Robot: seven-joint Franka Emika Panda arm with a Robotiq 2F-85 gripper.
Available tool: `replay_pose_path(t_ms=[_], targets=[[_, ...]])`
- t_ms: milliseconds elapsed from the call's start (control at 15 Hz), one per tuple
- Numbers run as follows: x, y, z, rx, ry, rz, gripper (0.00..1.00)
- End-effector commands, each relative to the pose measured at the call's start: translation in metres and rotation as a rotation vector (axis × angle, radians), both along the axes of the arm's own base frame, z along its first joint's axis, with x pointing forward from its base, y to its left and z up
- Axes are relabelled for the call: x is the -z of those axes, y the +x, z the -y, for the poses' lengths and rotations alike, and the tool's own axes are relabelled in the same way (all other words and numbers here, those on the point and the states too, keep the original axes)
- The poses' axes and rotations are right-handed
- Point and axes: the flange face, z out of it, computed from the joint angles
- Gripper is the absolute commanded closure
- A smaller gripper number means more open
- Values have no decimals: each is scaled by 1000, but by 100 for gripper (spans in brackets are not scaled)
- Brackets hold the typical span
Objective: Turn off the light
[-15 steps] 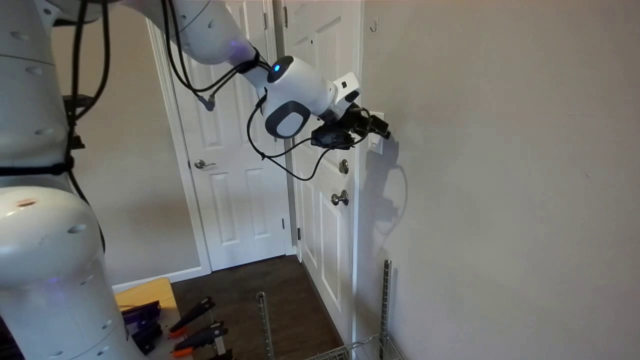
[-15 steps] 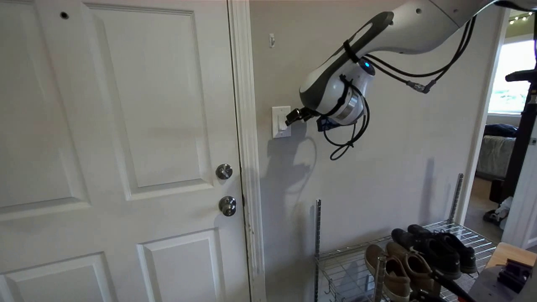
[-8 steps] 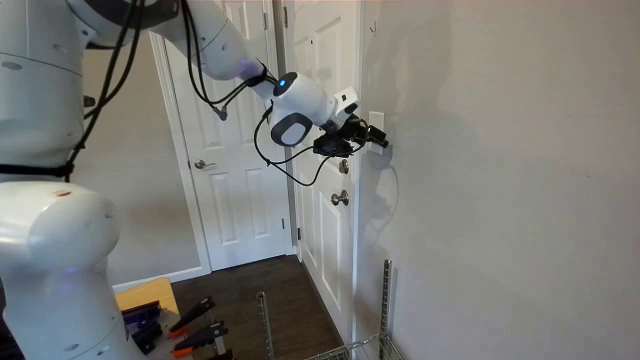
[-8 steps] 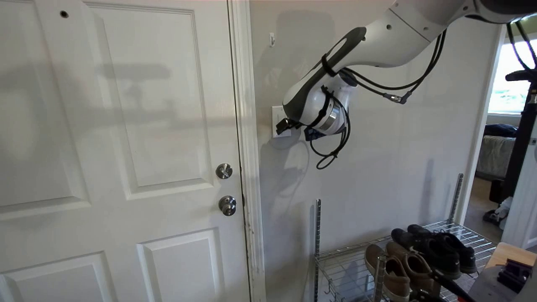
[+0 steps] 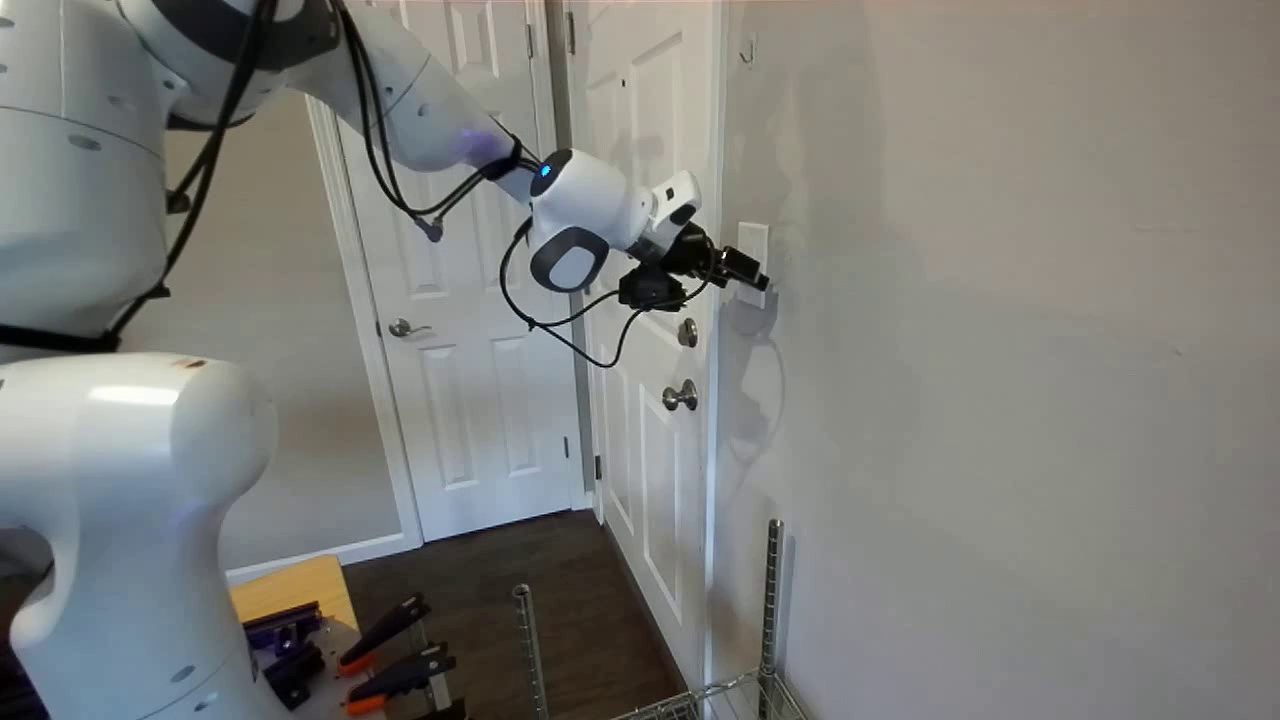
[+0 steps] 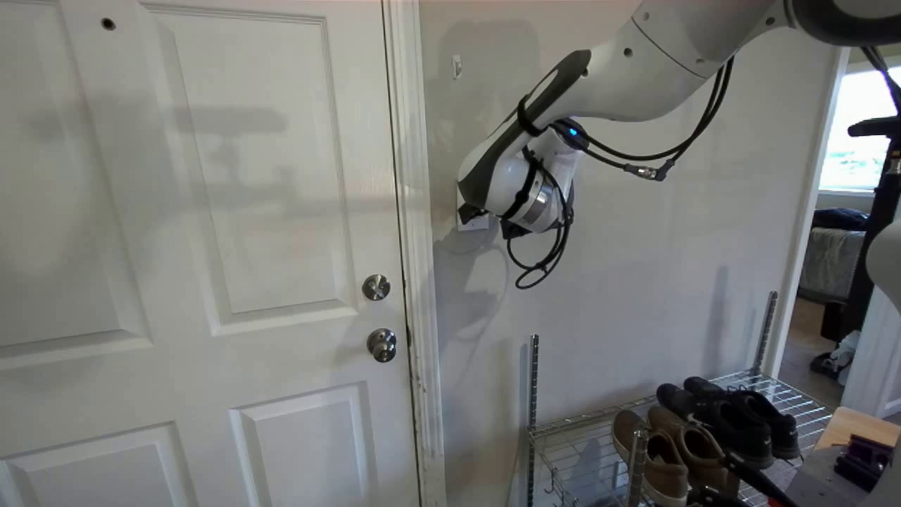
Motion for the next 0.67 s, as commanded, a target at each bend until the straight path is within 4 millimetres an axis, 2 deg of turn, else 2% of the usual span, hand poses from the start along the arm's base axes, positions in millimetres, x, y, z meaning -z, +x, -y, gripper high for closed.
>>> replay_pose_path(t_ms=[0,133,200,333,600], targets=[[-8,-15,-8,72,20,40,0],[-4,-30,-11,97,27,35,0],[-11,-17,-11,59,18,37,0],[-9,-20,-17,52,17,35,0],[-9,-19,-12,61,18,36,0]])
